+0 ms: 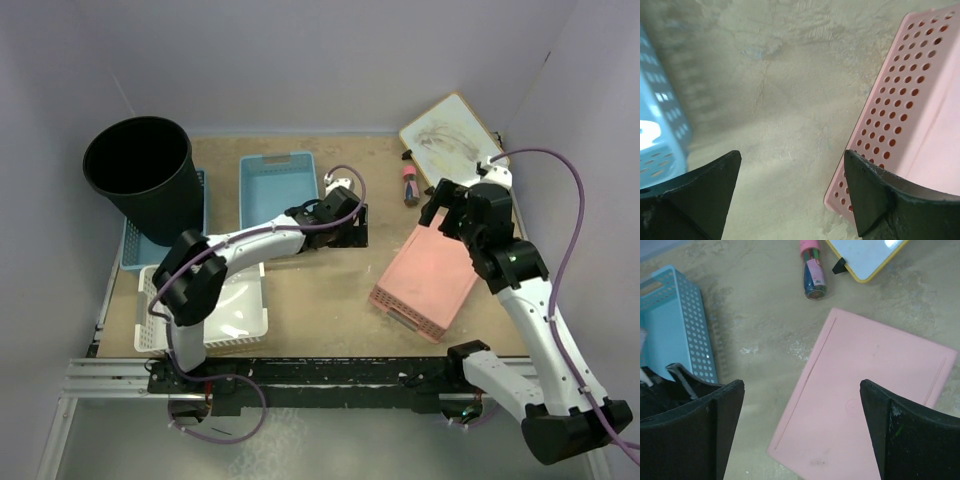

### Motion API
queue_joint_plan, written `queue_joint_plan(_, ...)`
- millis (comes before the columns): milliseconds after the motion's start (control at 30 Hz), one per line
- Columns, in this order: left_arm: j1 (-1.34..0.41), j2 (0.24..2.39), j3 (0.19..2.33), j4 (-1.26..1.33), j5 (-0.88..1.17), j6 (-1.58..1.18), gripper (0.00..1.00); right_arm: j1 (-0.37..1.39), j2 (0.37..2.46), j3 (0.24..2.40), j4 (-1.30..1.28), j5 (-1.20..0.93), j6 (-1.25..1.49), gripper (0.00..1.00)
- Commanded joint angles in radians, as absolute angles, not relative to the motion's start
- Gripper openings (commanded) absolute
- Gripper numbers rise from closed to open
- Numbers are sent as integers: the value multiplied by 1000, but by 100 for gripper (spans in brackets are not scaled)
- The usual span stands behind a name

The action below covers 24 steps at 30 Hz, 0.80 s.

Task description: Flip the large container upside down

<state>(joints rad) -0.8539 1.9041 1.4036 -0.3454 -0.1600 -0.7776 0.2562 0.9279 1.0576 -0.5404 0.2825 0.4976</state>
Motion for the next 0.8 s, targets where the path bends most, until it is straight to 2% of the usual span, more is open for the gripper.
queue_joint_plan(0,-857,1759,1422,-393,-260,-674,81,258,955,1041,-482,184,492,100)
queue_joint_plan(200,-838,1597,1440,-518,-509,-623,83,277,1148,1035,-432,-49,516,100)
queue_joint_plan(267,-795,1548,1401,-528,-530,-638,86,340,1232,1067,-439,-13,525,100)
queue_joint_plan(400,-671,1475,1325,-504,-416,-690,86,437,1359,1069,-387,-5,571,100)
queue_joint_plan(567,-660,1469,1306,-476,-434,-664,86,434,1433,1007,-431,12,632,100)
queue_joint_plan(700,-661,1532,1318,-467,-446,-631,86,399,1417,981,-553,187,597,100)
queue_joint_plan(767,-662,1582,1359,-494,-453,-619,85,317,1383,953,-589,225,585,100)
